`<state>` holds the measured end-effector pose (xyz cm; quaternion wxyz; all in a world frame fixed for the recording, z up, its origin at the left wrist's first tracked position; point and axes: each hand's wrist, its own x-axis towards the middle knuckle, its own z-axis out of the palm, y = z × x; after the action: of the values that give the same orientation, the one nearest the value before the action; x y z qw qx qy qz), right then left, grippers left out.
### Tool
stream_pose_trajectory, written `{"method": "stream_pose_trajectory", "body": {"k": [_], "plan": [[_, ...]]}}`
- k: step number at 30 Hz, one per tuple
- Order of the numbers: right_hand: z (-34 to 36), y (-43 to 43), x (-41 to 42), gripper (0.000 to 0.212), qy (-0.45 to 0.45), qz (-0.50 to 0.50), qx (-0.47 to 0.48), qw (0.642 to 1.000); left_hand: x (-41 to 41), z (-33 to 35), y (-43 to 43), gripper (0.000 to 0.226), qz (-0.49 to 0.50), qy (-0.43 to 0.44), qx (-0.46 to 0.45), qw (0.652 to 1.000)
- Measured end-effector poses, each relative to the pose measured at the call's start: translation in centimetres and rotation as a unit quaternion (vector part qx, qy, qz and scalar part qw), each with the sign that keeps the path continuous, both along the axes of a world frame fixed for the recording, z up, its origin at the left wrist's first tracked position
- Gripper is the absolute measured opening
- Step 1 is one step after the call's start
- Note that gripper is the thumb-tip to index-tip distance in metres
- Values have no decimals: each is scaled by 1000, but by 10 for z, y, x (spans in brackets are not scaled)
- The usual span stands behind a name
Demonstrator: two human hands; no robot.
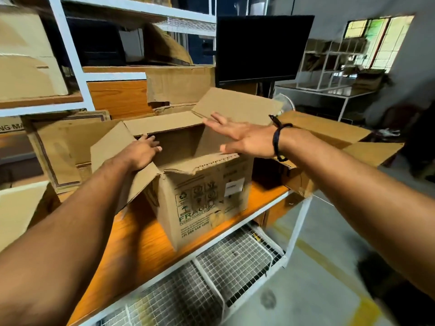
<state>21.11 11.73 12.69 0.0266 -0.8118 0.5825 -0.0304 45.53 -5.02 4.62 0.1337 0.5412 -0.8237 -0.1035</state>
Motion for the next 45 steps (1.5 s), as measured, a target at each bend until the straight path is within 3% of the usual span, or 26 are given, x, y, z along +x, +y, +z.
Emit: {"method": "stream_pose_trajectory", "body": {"k": [10, 16, 23, 28, 32, 34, 40, 43, 45], "plan": [[-105, -6, -16, 78, 145, -3, -61, 988, -2, 0, 9, 44, -15, -47, -24, 998], [-140, -22, -19, 81, 135, -1, -147, 980, 4, -1, 7, 40, -27, -42, -7, 999], [-180, -42, 1, 87, 115, -80, -202, 969, 2, -2, 3, 42, -17, -6, -3, 1000], [-167, -46, 1, 101, 35, -28, -349, 936, 1, -5, 6, 43, -14, 45, -1, 999], [-130, -54, -5, 114, 75, 10, -300, 951, 2, -7, 7, 45, -24, 81, -28, 996], [-116, -58, -11, 106, 80, 52, -255, 962, 4, -9, 5, 46, -16, 95, -33, 995], [-66, -72, -19, 69, -25, 115, -167, 979, 0, 6, -1, 50, 26, 52, 37, 998], [-62, -87, -13, 78, -34, 132, -145, 980, -5, 15, -4, 52, 47, 111, 86, 989], [-65, -96, -11, 87, -39, 146, -127, 980, -9, 19, -8, 52, 77, 135, 73, 985]]}}
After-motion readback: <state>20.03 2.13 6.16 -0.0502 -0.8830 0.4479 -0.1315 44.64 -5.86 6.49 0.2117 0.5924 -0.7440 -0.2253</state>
